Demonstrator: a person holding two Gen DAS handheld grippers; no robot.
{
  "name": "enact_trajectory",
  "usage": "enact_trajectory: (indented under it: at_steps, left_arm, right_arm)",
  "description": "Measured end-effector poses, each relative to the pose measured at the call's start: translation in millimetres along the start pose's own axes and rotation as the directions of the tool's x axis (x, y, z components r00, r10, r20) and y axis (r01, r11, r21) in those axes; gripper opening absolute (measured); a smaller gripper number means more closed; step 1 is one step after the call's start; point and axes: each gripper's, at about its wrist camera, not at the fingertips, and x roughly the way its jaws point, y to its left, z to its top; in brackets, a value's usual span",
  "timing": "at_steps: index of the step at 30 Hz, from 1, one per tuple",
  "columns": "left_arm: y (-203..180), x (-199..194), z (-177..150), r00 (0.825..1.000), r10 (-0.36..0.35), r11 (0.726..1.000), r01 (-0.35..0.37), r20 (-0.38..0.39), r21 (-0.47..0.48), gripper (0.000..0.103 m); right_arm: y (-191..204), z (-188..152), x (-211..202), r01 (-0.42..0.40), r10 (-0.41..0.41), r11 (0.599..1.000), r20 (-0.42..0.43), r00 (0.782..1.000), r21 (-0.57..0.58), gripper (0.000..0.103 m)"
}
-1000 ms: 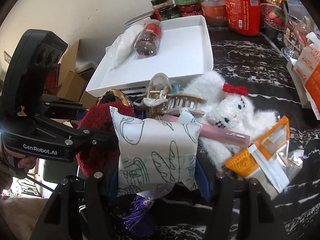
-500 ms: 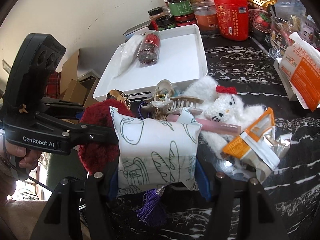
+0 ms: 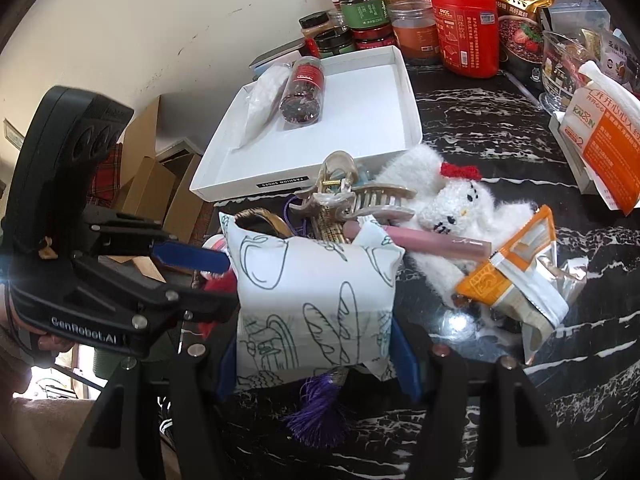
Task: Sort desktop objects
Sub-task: 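Grasp the red pom-pom with the left tool while the right tool grasps the white pouch, then lift and carry the pom-pom and white pouch over the tray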
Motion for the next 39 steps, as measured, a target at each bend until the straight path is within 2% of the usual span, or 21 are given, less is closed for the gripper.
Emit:
enact_trajectory:
  at_steps: [3, 9, 13, 14, 15, 18, 29, 39]
  left_arm:
    - [-0.4, 4.2, -6.6, 1.000, -0.021, 1.000, 0.021, -0.005, -0.002, 0.048]
    - [3.3, 18.5, -17.9, 1.000, -0.009, 1.000, 0.009, -0.028, -0.006, 0.048]
    - [8.6, 18.4, -22.6, 0.999, -0.044, 0.999, 0.044, -0.011, -0.028, 0.047]
    - [9.0, 17.0, -23.6, 0.999, -0.046, 0.999, 0.046, -0.001, -0.027, 0.035]
    - [9.4, 15.9, -23.8, 0.999, -0.052, 0.998, 0.052, 0.005, -0.028, 0.029]
    - [8.4, 8.9, -23.5, 0.997, -0.073, 0.997, 0.073, 0.023, -0.031, 0.023]
    - [-11.6, -26.8, -17.9, 0.995, -0.049, 0.999, 0.046, 0.085, 0.029, 0.022]
    - [-8.1, -60.5, -10.3, 0.989, -0.008, 1.000, 0.005, 0.146, 0.015, 0.022]
  right_arm:
    - [-0.5, -2.2, -0.6, -0.001, 0.001, 1.000, -0.004, 1.000, 0.004, 0.064]
    - [-1.5, -8.7, -0.6, -0.002, 0.002, 1.000, -0.012, 1.000, 0.008, 0.064]
    - [0.0, -11.2, 0.7, -0.005, 0.005, 1.000, -0.019, 1.000, 0.005, 0.064]
    - [0.3, -11.4, 0.6, -0.006, 0.006, 1.000, -0.020, 1.000, 0.005, 0.064]
    - [0.5, -11.7, 0.6, -0.007, 0.007, 1.000, -0.020, 1.000, 0.005, 0.064]
    - [0.7, -11.8, -1.2, -0.008, 0.008, 1.000, -0.016, 1.000, 0.004, 0.064]
    - [9.9, -3.4, -24.0, 0.004, -0.004, 1.000, 0.019, 1.000, -0.019, 0.064]
    - [26.6, 12.0, -39.1, 0.007, -0.005, 0.999, 0.040, 0.999, -0.050, 0.064]
